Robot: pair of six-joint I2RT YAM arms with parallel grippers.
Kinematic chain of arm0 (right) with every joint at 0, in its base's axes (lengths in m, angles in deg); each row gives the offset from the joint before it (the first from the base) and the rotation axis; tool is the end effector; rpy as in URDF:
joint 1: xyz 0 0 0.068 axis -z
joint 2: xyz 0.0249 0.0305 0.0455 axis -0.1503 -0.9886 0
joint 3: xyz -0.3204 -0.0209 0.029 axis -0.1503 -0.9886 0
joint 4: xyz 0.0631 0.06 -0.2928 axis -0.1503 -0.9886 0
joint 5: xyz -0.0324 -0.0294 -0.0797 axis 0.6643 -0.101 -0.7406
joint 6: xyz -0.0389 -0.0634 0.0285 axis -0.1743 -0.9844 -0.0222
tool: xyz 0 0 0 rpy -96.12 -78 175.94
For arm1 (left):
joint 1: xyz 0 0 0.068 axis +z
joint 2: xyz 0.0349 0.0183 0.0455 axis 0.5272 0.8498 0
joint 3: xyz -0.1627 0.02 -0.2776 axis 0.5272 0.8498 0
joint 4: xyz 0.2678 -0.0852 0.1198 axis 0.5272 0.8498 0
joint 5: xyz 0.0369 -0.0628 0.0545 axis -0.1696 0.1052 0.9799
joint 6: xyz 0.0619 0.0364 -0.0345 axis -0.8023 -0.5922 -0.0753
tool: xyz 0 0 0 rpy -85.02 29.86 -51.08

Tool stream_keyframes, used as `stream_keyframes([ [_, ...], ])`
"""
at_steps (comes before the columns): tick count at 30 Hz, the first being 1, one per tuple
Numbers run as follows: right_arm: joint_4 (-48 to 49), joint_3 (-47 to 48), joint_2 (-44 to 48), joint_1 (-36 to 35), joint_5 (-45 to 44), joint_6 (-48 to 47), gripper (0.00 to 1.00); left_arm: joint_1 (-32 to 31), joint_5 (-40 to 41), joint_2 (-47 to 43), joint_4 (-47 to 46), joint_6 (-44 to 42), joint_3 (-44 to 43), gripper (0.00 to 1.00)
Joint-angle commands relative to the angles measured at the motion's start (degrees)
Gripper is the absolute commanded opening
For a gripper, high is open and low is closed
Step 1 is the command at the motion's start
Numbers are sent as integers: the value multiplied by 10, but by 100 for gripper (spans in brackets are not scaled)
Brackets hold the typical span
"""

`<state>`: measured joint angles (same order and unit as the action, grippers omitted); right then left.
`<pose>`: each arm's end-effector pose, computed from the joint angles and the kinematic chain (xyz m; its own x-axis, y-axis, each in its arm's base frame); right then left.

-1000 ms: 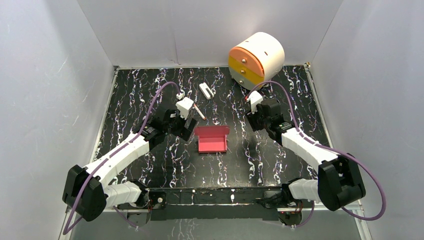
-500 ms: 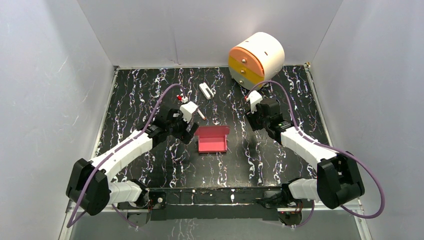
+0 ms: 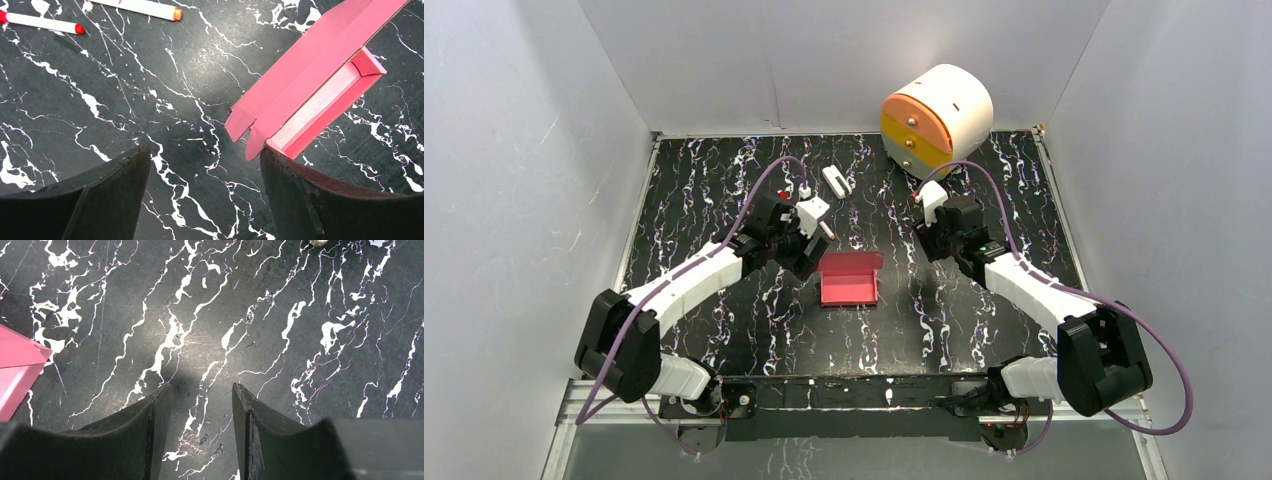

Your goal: Fold the paper box

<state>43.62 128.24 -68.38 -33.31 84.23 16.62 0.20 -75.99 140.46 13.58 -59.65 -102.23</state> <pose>0.3010 0.1331 0.2346 -0.4114 -0.4480 -0.7938 -0.4761 0.8482 -0.2319 0.2969 -0.1941 0.2560 -0.4328 0.4740 -0.7668 0.6995 0.7132 0.0460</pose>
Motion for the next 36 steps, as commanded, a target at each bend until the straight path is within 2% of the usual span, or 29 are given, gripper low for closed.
stream_keyframes([
  [1, 22, 10, 17, -11, 2, 3, 55, 4, -35, 13, 17, -15, -31, 76],
  [6, 22, -1, 33, -21, 2, 3, 55, 4, -42, 24, 21, -25, -33, 71],
  [24, 22, -13, 44, -59, 2, 3, 55, 4, -62, 52, 42, -39, -59, 65],
  [32, 22, -30, 59, -59, 2, 3, 55, 10, -49, -15, -30, 15, -4, 66],
  [36, 22, -38, 67, -59, 2, 3, 55, 11, -39, -35, -24, 7, 18, 68],
])
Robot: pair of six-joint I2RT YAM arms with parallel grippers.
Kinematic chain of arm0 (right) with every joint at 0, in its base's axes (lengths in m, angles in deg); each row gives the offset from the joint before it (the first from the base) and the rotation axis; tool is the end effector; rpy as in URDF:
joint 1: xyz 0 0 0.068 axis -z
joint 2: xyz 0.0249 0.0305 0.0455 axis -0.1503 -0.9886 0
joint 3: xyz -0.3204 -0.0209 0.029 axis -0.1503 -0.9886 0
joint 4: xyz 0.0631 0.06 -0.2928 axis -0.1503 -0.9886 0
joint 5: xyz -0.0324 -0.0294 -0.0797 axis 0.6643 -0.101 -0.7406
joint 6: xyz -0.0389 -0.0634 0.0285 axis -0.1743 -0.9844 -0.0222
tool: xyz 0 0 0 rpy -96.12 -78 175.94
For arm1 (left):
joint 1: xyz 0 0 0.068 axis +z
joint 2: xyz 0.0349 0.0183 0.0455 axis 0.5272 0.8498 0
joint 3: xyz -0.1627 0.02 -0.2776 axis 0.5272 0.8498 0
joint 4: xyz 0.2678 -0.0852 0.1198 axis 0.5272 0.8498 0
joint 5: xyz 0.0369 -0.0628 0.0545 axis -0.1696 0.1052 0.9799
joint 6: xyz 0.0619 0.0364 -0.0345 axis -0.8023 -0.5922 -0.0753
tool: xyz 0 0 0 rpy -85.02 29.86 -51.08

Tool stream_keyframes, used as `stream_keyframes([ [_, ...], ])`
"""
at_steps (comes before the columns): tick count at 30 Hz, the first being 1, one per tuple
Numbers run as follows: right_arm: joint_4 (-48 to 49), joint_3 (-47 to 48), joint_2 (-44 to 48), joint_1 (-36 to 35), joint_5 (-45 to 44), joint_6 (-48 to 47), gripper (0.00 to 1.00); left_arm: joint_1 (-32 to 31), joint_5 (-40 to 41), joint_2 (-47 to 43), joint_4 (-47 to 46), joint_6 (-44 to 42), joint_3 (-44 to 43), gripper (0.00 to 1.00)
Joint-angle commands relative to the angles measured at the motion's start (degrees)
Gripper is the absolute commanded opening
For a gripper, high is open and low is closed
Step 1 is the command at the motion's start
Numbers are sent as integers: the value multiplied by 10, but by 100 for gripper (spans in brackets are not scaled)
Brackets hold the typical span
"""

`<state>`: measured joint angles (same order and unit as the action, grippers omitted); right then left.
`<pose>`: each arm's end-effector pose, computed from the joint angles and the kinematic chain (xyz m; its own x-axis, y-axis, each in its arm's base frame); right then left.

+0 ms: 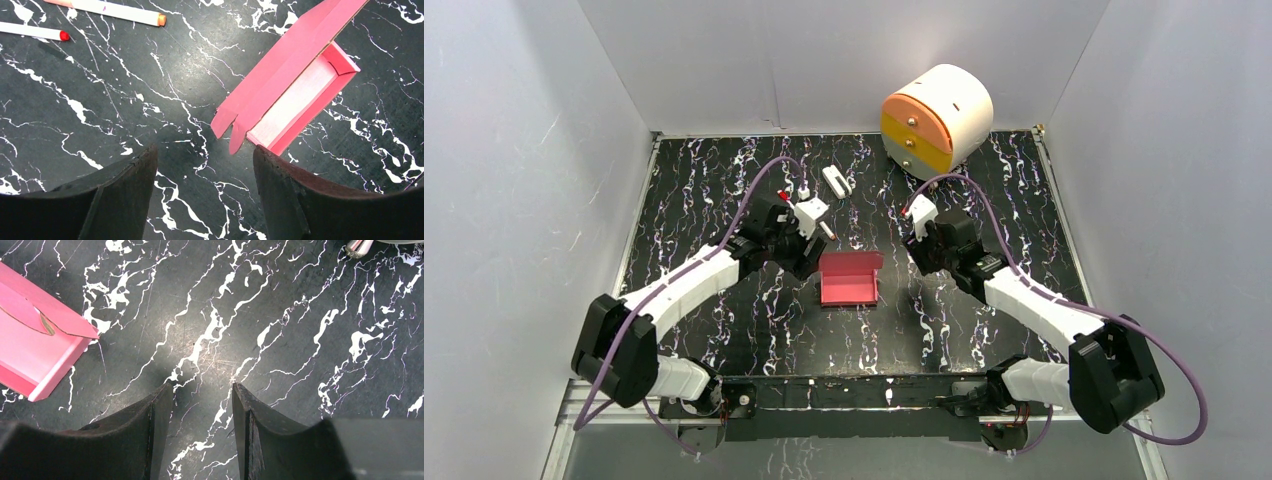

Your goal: Fold the paper box

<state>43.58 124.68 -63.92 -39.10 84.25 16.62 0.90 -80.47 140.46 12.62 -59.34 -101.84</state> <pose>0.2683 0.1524 0.2329 -0.3537 -0.4811 -0.8021 -0.5565 0.7975 -0.2329 0.2962 -0.1948 0.2558 -0.4282 0.4534 -0.7817 0.7308 0.6826 -0.0043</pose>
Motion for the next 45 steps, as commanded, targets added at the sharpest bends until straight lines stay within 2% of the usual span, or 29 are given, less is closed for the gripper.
stream_keyframes([
  [1, 23, -2, 22, -2, 2, 3, 55, 4, 7, -37, -11, 2, 17, 68],
  [7, 23, -9, 26, -17, 2, 3, 55, 4, -26, -12, -5, -14, 6, 66],
  [15, 23, 0, 8, -50, 2, 3, 55, 5, -68, 43, 14, -30, -30, 58],
  [24, 23, 15, -17, -88, 2, 3, 55, 5, -91, 55, 19, -43, -40, 27],
  [29, 23, 23, -27, -107, 2, 3, 55, 5, -99, 52, 20, -52, -39, 16],
  [35, 23, 43, -51, -112, 2, 3, 55, 5, -111, 49, 20, -59, -36, 11],
  [45, 23, 75, -69, -112, 2, 3, 55, 5, -125, 37, 21, -81, -26, 9],
])
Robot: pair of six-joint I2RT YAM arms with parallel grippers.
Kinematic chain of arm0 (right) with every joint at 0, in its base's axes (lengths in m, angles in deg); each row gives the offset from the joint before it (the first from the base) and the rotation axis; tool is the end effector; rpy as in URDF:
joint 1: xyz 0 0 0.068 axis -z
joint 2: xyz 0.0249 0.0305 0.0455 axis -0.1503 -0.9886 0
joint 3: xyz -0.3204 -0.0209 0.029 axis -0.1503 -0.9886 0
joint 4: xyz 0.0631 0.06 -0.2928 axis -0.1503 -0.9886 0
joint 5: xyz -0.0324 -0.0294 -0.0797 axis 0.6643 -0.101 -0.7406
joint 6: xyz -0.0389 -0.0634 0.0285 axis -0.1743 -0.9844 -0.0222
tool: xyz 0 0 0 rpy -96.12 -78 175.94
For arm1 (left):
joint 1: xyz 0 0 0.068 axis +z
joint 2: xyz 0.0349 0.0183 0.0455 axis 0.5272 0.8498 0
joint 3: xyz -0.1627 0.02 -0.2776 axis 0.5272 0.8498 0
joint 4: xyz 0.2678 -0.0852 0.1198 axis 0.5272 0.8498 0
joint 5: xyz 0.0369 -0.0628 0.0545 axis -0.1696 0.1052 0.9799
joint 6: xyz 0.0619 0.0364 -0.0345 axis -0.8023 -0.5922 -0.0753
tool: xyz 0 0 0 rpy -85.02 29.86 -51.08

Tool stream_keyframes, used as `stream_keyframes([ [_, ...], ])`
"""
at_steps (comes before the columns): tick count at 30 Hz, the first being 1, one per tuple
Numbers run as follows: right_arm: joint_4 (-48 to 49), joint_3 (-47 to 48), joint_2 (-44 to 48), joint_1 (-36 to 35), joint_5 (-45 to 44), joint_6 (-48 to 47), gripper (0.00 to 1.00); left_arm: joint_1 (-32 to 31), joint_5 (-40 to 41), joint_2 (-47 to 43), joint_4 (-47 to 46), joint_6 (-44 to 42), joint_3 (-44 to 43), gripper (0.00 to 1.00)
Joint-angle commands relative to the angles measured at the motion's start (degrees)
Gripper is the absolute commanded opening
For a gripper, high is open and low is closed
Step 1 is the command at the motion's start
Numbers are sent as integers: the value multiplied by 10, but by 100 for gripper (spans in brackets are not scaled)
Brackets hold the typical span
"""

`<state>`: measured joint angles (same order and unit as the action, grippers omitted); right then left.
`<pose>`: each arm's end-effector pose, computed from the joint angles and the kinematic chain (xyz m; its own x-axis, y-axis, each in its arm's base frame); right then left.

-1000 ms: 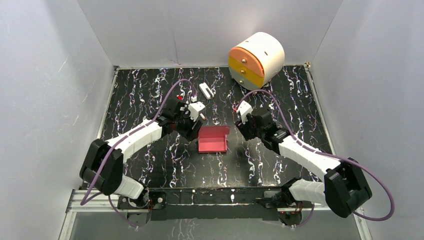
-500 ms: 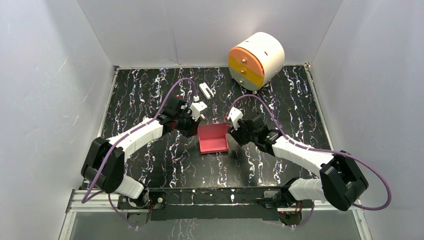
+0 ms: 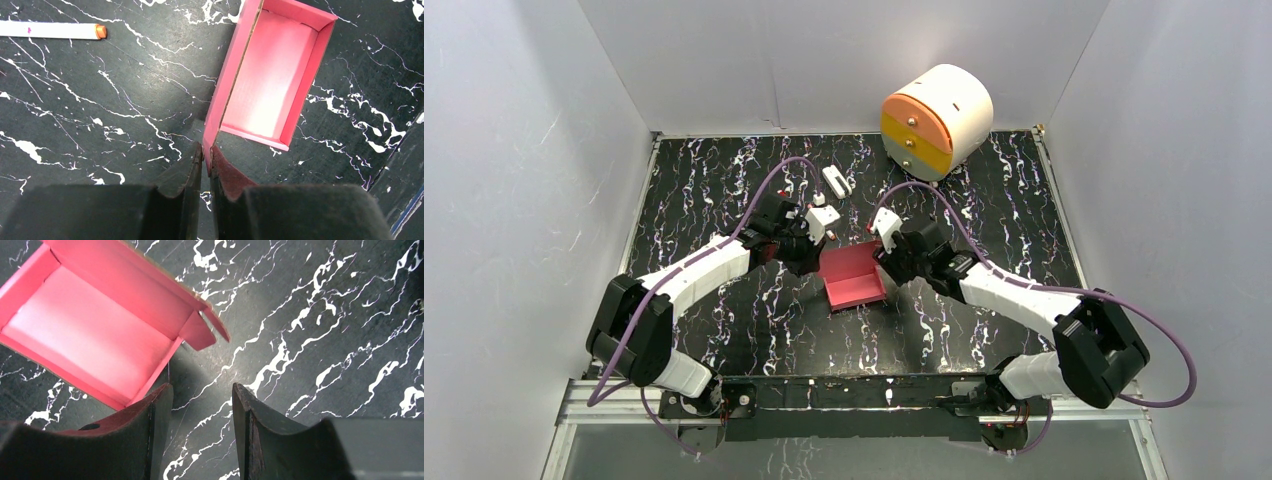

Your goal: Fold the paper box

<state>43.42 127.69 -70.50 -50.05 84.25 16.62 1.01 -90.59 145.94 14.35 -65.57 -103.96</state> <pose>0.2514 0.2155 0.2189 -0.2942 -0.5733 -0.7647 -0.7091 0.6674 -0.2275 0.3025 -0.2112 0.2369 -0.3838 0.5285 -0.7573 0.8487 0.5250 -0.0637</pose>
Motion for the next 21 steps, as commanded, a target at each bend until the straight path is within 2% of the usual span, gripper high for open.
stream_keyframes([
  [1, 24, 46, -6, -3, 2, 3, 55, 4, -22, -18, 3, -20, -4, 9],
  [5, 24, 50, -8, -3, 2, 3, 55, 4, -13, -19, 3, -19, -4, 10],
  [11, 24, 26, 24, 9, 2, 3, 55, 4, 15, -33, -10, -7, -1, 17],
  [15, 24, 7, 56, 26, 2, 3, 55, 4, 37, -48, -22, 0, 4, 33],
  [21, 24, -18, 88, 41, 2, 3, 55, 4, 94, -81, -49, 16, 20, 51],
])
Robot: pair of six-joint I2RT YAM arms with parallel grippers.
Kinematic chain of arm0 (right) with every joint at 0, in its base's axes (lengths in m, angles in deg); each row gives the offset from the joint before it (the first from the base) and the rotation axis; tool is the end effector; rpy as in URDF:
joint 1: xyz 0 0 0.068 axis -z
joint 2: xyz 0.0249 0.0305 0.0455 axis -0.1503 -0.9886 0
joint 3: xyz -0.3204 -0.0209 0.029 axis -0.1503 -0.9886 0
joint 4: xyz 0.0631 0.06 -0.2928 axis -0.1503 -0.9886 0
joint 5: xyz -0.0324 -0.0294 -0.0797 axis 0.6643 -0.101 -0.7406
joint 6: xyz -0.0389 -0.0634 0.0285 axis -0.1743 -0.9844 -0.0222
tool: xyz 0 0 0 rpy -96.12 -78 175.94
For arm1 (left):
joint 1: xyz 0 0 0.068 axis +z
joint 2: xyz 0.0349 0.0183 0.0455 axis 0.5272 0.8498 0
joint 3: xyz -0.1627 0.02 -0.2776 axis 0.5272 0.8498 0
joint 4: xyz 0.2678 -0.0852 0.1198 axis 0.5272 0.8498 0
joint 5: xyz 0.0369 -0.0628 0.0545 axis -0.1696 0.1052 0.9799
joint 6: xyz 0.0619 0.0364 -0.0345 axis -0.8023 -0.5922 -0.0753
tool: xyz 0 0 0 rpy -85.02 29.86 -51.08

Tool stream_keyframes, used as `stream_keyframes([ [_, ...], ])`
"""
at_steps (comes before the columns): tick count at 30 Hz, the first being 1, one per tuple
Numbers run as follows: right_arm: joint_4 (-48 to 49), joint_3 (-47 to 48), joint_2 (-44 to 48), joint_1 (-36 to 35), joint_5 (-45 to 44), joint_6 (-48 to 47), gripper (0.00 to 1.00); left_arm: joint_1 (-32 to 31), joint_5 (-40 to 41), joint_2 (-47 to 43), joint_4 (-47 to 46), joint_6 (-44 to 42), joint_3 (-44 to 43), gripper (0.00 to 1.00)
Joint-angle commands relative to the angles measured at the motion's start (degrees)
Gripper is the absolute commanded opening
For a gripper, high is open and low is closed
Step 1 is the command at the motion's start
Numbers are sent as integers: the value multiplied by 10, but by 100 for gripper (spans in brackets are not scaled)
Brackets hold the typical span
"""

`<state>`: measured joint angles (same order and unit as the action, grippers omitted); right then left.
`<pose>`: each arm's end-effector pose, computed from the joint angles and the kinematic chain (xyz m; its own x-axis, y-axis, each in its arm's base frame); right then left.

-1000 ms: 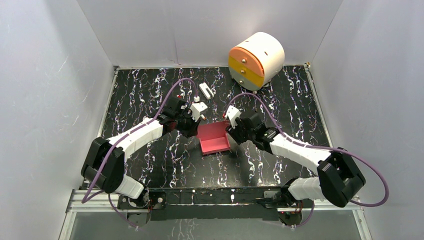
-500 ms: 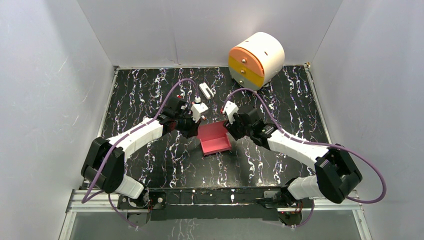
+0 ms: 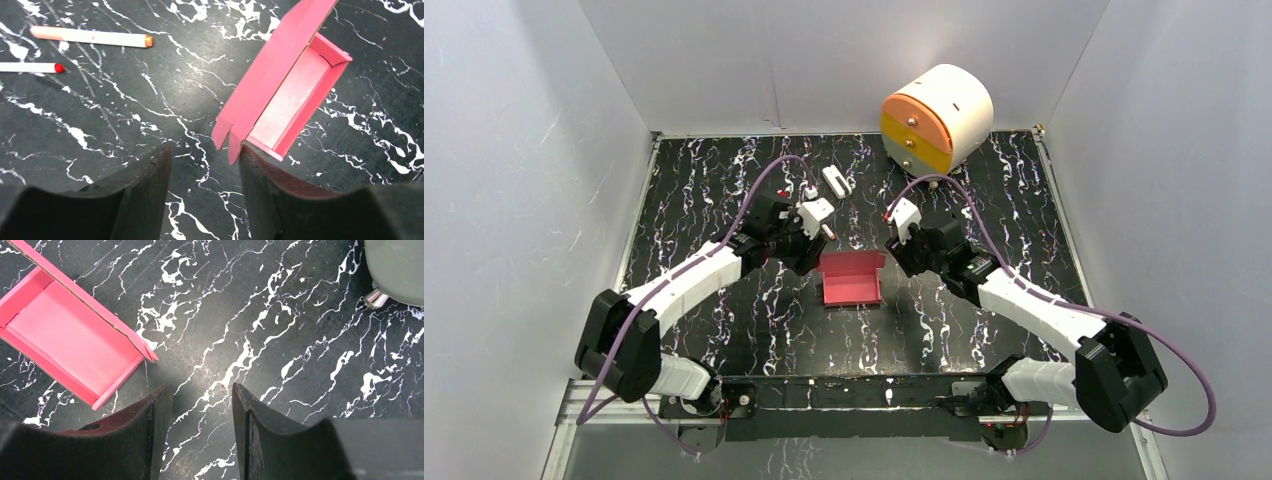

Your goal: Fold the paper box

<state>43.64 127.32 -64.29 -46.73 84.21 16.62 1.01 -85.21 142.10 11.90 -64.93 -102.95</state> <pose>0.2525 0.1919 0.2498 -0.2608 -0.5035 -0.8237 -0.6495 0.7228 -0.2361 0.3000 -0.2027 0.2560 -0.3425 0.5024 -0.7939 0.8080 0.5887 0.0239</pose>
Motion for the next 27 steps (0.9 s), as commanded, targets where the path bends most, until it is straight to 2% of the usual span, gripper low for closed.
stream_keyframes([
  [1, 22, -20, 30, 9, 2, 3, 55, 4, 49, -51, -30, 16, 12, 54],
  [6, 22, -35, 41, 14, 2, 3, 55, 6, 152, -120, -85, 59, 48, 67],
  [10, 22, -59, 63, 20, 2, 3, 55, 10, 254, -186, -150, 111, 97, 89],
  [13, 22, -77, 79, 30, 2, 3, 55, 12, 322, -225, -172, 144, 122, 96],
  [18, 22, -83, 84, 48, 2, 3, 55, 20, 392, -260, -179, 176, 143, 98],
  [27, 22, -87, 90, 53, 2, 3, 55, 32, 380, -291, -167, 192, 169, 98],
])
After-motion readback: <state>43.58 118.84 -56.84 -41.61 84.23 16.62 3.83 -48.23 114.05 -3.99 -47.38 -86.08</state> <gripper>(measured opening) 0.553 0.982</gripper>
